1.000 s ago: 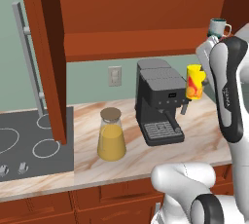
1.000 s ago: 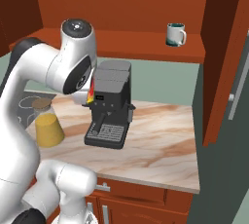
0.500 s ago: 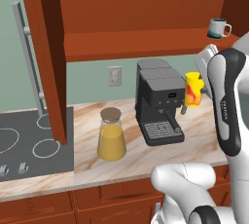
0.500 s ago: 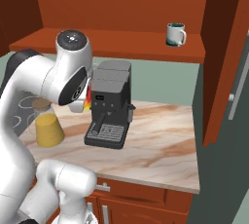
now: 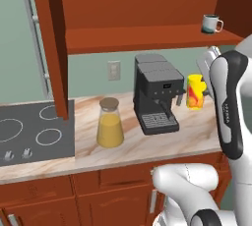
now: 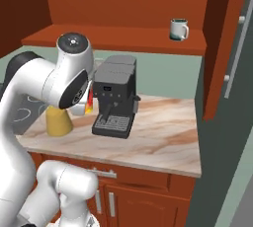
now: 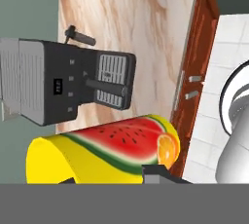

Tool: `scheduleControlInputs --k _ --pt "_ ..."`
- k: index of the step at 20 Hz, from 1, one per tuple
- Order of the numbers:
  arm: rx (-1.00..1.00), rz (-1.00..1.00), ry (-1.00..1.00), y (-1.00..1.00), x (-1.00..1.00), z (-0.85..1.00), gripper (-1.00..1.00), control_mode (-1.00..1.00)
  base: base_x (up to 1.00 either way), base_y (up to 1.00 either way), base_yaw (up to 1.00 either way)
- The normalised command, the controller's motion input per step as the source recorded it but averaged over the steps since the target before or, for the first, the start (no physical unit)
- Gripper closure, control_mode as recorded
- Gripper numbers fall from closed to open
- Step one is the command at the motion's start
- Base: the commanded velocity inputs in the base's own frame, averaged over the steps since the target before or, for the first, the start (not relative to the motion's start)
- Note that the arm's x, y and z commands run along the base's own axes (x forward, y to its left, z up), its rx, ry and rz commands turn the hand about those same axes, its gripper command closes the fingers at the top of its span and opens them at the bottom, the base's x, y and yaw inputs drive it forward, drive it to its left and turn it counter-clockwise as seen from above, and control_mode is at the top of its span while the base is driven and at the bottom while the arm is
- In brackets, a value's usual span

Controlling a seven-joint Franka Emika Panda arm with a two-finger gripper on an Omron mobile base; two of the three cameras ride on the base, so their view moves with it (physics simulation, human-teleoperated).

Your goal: There is a tray on the dining counter. Grab the cup, mug, and pitcher and place them on the tray. The pitcher may be placed next to the tray if it cannot fit the tray.

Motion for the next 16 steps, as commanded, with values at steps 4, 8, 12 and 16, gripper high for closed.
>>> scheduleControlInputs --k 4,8,12,16 --pt "0.0 0.0 0.0 0.0 0.0 0.0 1.0 1.0 -0.86 -0.11 0.06" --pt "0.0 0.0 0.0 0.0 0.0 0.0 1.0 1.0 -0.78 -0.14 0.13" --pt "0.0 0.0 0.0 0.0 0.0 0.0 1.0 1.0 -0.81 0.01 0.43" --pt "0.0 0.0 0.0 0.0 0.0 0.0 1.0 1.0 -0.78 0.0 0.61"
